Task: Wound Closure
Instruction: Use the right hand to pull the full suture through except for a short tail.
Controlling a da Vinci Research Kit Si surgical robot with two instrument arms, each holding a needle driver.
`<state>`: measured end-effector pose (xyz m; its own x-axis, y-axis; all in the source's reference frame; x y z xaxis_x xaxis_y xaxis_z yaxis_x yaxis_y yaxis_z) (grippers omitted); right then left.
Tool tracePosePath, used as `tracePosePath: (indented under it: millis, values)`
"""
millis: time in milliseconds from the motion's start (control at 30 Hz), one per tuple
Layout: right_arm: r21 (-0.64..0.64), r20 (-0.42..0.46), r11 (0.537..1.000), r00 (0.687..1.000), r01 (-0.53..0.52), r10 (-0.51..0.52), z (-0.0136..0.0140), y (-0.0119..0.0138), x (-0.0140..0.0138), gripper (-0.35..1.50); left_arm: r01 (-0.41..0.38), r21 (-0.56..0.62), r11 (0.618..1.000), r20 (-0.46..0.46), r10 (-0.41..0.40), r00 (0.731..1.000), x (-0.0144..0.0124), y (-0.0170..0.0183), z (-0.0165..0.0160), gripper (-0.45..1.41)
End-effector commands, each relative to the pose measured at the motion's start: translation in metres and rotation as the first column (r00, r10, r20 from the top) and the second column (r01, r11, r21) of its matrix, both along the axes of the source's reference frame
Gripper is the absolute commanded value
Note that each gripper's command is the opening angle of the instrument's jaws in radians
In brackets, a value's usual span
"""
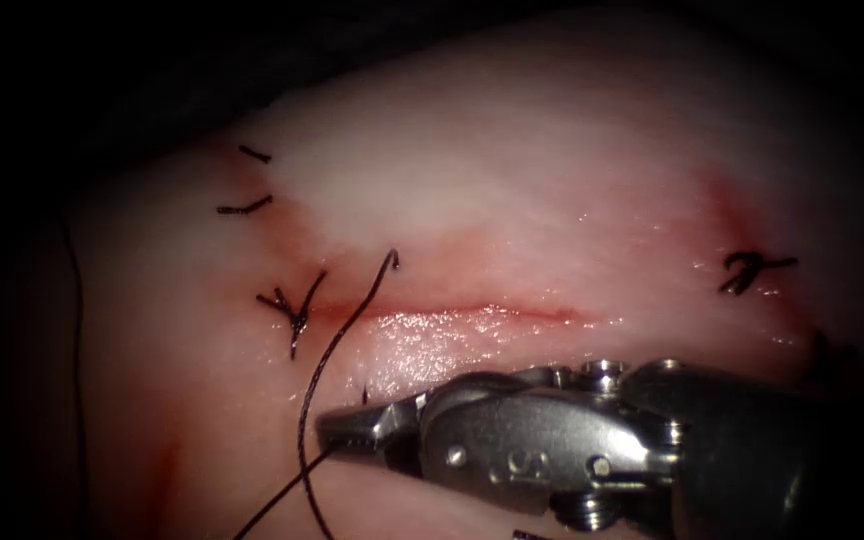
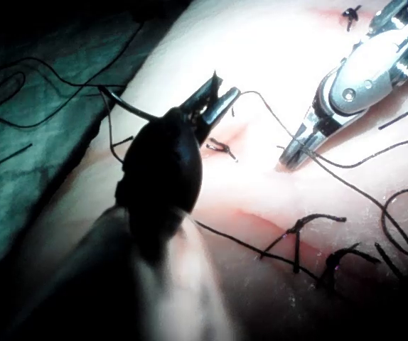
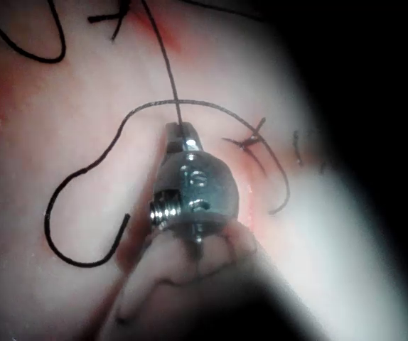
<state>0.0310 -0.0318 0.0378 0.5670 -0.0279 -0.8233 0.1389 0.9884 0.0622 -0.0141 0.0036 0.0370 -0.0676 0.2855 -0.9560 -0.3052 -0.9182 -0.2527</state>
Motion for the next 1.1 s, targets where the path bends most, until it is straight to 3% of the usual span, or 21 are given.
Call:
tracePosePath:
  millis: [33,200,433,633,833,867,967,1033,1100]
  values:
    - [-0.008,-0.015,1.0,1.0,0.01,-0.01,-0.0012,-0.001,0.0014,-0.35,0.0,-0.005,1.0,0.002,0.0,1.0,-0.0004,0.0009,0.0003,-0.45]
    - [-0.02,-0.046,0.999,0.998,0.045,-0.046,-0.0045,-0.0049,0.0021,-0.35,0.0,-0.005,1.0,0.002,0.0,1.0,-0.0005,0.0009,0.0003,-0.45]
    - [-0.019,-0.103,0.998,0.992,0.068,-0.069,-0.0088,-0.0079,0.0035,-0.35,0.001,-0.005,1.0,0.001,-0.001,1.0,-0.0005,0.0009,0.0003,-0.45]
    - [-0.015,-0.134,0.997,0.988,0.078,-0.079,-0.0115,-0.0093,0.0044,-0.35,0.001,-0.005,1.0,0.001,-0.001,1.0,-0.0005,0.0009,0.0003,-0.45]
    - [0.006,-0.152,0.999,0.987,0.05,-0.049,-0.0123,-0.0086,0.0043,-0.35,0.001,-0.005,1.0,0.001,-0.001,1.0,-0.0006,0.0009,0.0003,-0.45]
    - [0.01,-0.16,0.999,0.987,0.035,-0.033,-0.0121,-0.0079,0.0041,0.12,0.001,-0.005,1.0,0.001,-0.001,1.0,-0.0006,0.0009,0.0003,-0.45]
    - [0.028,-0.185,0.999,0.982,-0.029,0.034,-0.0113,-0.0054,0.0033,1.01,0.002,-0.005,1.0,0.001,-0.002,1.0,-0.0006,0.0009,0.0003,-0.45]
    - [0.002,-0.211,0.997,0.975,-0.071,0.07,-0.0102,-0.003,0.0025,1.26,0.002,-0.005,1.0,0.001,-0.002,1.0,-0.0006,0.0009,0.0003,-0.45]
    - [-0.003,-0.215,0.996,0.973,-0.088,0.085,-0.0096,-0.0018,0.0021,1.3,0.002,-0.005,1.0,0.001,-0.002,1.0,-0.0006,0.0009,0.0004,-0.45]
